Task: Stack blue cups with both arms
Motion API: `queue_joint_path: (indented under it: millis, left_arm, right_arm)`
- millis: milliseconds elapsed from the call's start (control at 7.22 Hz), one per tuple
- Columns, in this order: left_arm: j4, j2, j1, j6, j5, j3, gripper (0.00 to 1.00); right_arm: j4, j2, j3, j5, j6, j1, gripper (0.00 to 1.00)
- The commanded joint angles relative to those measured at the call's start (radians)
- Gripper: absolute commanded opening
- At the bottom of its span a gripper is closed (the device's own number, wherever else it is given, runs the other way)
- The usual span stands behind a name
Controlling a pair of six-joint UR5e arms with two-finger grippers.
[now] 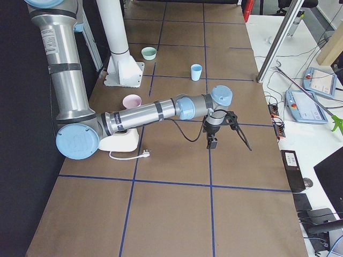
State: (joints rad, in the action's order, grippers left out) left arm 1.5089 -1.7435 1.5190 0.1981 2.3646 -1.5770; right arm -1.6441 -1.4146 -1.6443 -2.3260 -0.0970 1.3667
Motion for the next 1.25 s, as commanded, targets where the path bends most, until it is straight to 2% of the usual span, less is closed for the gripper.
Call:
queue_joint_path:
  millis: [0,138,277,415,554,969,1108]
  left_arm:
    - [-0.082,-0.005,0.049,0.095,0.013,0.035,1.00]
    - [-0.146,-0.013,0.049,0.074,0.021,0.025,1.00]
    - [-0.214,-0.025,0.050,0.061,0.021,0.009,1.00]
    - [-0.251,-0.019,0.050,-0.012,0.019,-0.032,1.00]
    - [-0.268,-0.014,0.050,-0.029,0.013,-0.052,1.00]
    - [-0.266,0.022,0.036,-0.039,0.013,-0.054,1.00]
    - [-0.259,0.033,0.035,-0.031,0.015,-0.054,1.00]
  right_arm:
    - [0.009,0.005,0.092,-0.039,0.045,0.061,1.00]
    - [0.095,0.003,0.162,-0.056,0.042,0.081,1.00]
    - [0.212,-0.004,0.248,-0.122,0.043,0.092,1.00]
    - [0.272,-0.015,0.292,-0.122,0.052,0.092,1.00]
    - [0.300,-0.015,0.284,-0.113,0.049,0.092,1.00]
    - [0.274,-0.012,0.239,-0.082,0.051,0.123,1.00]
    - [0.210,-0.012,0.210,-0.085,0.056,0.121,1.00]
